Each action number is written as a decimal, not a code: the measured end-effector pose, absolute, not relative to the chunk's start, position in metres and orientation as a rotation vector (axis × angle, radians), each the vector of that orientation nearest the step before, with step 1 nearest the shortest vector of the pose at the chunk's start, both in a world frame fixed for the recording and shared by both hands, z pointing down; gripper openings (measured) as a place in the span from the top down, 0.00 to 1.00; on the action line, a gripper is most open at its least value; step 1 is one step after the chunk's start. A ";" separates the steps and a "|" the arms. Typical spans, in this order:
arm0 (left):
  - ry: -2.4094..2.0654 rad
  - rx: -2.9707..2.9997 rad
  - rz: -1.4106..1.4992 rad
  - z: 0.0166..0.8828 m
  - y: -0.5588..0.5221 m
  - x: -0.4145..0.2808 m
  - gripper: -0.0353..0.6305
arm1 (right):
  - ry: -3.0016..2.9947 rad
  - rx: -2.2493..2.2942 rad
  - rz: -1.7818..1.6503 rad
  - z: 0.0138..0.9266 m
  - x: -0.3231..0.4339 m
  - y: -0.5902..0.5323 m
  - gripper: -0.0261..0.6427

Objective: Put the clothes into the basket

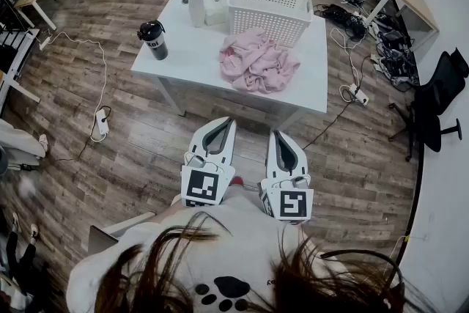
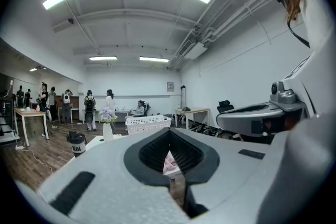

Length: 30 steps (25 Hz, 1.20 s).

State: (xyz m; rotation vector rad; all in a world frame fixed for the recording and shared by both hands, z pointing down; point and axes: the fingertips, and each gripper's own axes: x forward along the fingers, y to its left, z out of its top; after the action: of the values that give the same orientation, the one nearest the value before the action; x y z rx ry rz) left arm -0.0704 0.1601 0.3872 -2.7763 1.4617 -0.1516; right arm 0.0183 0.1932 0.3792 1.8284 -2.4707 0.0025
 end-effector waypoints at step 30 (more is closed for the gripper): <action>1.341 -2.869 -0.188 0.406 0.147 -0.076 0.93 | -2.450 1.906 0.100 0.397 0.002 0.187 0.94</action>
State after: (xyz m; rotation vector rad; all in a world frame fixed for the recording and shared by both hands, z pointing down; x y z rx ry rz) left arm -0.0762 0.1472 0.4057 -2.8693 1.3410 -0.1878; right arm 0.0021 0.1867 0.3968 1.9064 -2.4496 0.0996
